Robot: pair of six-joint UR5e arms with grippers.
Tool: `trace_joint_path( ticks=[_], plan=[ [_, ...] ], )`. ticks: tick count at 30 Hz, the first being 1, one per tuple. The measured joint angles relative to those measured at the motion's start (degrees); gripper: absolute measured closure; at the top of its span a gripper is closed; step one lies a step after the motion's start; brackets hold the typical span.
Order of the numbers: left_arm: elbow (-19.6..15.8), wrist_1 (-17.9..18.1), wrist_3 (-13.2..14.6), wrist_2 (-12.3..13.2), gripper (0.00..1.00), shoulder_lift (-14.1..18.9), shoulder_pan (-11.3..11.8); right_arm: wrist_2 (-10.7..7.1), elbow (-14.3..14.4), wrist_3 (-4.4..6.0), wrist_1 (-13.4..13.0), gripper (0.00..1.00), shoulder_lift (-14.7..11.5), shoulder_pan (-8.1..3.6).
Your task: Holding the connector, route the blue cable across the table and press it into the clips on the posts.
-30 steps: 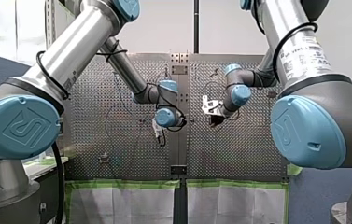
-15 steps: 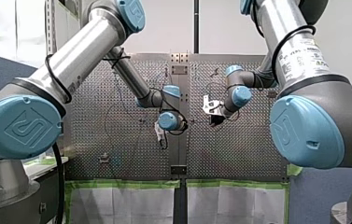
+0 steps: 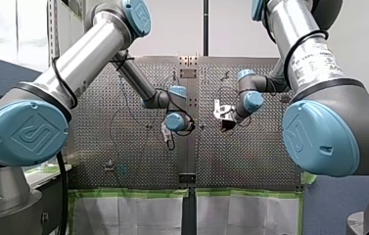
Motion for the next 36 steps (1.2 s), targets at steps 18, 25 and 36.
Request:
trace_joint_path(
  ticks=[18, 25, 36],
  plan=[
    [3.2, -5.7, 2.3, 0.2, 0.36, -0.4, 0.0, -0.94, -3.0, 0.57, 0.2, 1.0, 1.4, -1.93],
    [3.2, -8.5, 4.1, -1.4, 0.0, -0.4, -0.6, -1.2, -3.0, 0.57, 0.8, 1.0, 1.4, -2.64],
    [1.8, -14.2, 7.5, -6.2, 0.0, 2.2, -2.8, -2.15, -3.0, 0.61, 1.7, 1.0, 1.5, -3.97]
  ],
)
